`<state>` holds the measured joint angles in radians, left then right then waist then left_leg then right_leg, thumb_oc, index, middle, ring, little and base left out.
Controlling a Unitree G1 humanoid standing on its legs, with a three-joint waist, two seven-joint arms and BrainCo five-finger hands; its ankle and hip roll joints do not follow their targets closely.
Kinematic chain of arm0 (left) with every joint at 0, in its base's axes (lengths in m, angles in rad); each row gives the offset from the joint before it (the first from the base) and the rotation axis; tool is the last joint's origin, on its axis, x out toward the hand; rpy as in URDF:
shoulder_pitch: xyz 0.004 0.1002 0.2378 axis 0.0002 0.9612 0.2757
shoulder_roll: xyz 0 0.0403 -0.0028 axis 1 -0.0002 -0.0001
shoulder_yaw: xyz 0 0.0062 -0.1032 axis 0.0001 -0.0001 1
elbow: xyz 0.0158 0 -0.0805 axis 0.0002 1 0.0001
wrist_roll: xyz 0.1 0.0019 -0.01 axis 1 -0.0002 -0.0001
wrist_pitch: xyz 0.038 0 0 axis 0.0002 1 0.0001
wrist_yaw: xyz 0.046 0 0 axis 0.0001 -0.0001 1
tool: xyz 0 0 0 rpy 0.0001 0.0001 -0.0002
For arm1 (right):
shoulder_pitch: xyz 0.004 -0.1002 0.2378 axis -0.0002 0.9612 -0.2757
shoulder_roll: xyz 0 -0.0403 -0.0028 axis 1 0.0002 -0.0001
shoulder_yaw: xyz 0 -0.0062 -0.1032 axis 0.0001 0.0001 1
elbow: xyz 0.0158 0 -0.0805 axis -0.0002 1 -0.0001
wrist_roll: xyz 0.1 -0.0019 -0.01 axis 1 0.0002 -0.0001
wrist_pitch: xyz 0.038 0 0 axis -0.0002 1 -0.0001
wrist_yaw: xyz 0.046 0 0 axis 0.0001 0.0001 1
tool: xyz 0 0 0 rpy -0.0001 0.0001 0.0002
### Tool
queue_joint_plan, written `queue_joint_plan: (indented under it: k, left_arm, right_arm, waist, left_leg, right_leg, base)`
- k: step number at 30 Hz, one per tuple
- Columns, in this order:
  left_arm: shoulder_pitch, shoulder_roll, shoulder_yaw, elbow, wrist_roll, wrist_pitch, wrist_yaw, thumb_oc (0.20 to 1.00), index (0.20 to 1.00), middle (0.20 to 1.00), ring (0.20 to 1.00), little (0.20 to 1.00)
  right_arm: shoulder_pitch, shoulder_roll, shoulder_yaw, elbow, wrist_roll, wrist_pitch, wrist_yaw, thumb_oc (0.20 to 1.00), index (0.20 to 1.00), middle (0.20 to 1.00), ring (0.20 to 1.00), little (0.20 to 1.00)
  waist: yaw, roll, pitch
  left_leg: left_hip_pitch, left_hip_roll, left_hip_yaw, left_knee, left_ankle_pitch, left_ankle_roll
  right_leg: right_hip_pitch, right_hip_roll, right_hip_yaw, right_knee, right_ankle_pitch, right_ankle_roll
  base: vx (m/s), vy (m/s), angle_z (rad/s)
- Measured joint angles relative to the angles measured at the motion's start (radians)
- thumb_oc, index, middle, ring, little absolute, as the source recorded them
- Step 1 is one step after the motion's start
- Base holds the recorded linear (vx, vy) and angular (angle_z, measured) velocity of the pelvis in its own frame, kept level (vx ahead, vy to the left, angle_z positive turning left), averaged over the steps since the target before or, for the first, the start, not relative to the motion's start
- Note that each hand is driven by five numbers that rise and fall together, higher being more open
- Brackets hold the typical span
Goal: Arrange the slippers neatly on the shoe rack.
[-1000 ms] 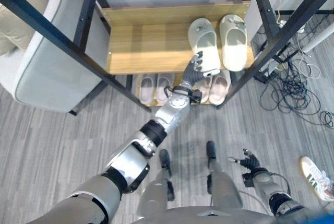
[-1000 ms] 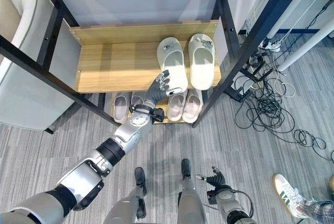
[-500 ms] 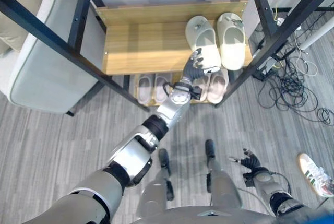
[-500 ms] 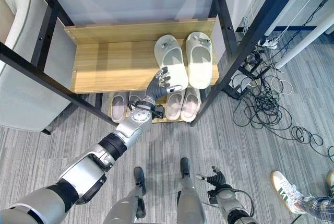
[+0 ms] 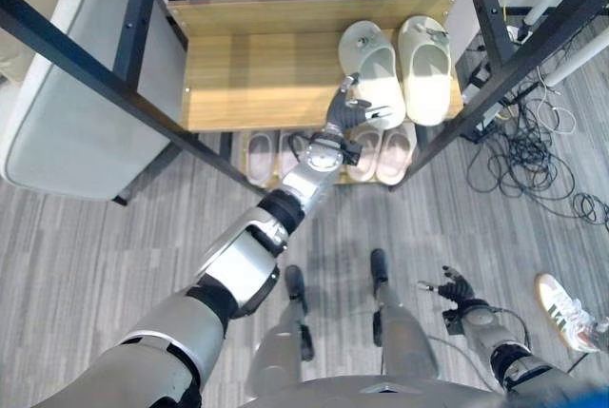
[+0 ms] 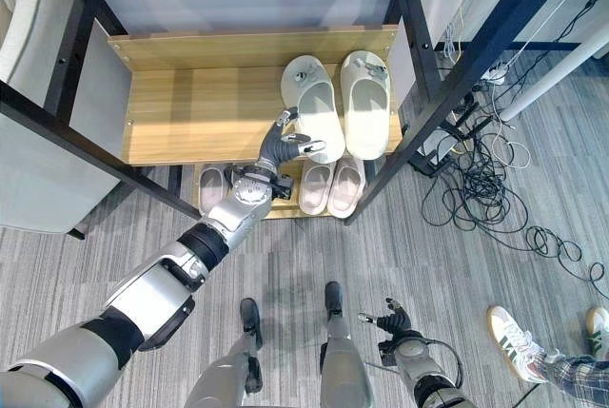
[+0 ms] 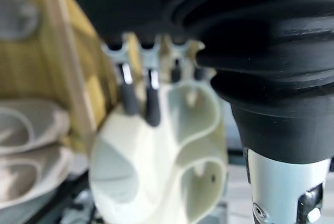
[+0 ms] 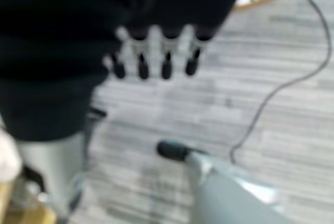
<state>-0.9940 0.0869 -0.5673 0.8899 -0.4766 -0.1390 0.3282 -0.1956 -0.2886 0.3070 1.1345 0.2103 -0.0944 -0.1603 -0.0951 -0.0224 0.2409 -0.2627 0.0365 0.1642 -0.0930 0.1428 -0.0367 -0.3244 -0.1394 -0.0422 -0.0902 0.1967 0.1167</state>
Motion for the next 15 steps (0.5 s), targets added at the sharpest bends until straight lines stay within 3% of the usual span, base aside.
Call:
queue_joint_plan:
  k: [3, 15]
  left_arm:
    - [-0.097, -0.002, 0.037, 0.108, -0.004, 0.007, 0.005, 1.0, 1.0, 1.0, 1.0, 1.0]
    - [-0.121, 0.0, 0.056, 0.091, -0.005, 0.0, 0.028, 1.0, 1.0, 1.0, 1.0, 1.0]
  right_arm:
    - [-0.006, 0.0, 0.017, 0.022, 0.0, -0.001, 0.0, 1.0, 1.0, 1.0, 1.0, 1.0]
    - [-0.009, -0.004, 0.019, 0.017, 0.001, -0.012, 0.0, 1.0, 1.0, 1.0, 1.0, 1.0]
  waist:
    - [-0.006, -0.011, 0.008]
    - [-0.01, -0.031, 0.028]
  left_leg:
    - [-0.005, -0.002, 0.007, 0.0, -0.003, 0.002]
    - [-0.019, -0.001, 0.012, 0.0, -0.001, 0.008]
  right_leg:
    - [-0.009, -0.002, 0.002, 0.001, -0.001, 0.002]
    - [-0.026, -0.001, 0.003, 0.005, 0.008, -0.002]
  base:
    - [0.0, 0.015, -0.04]
    - [0.0, 0.002, -0.01]
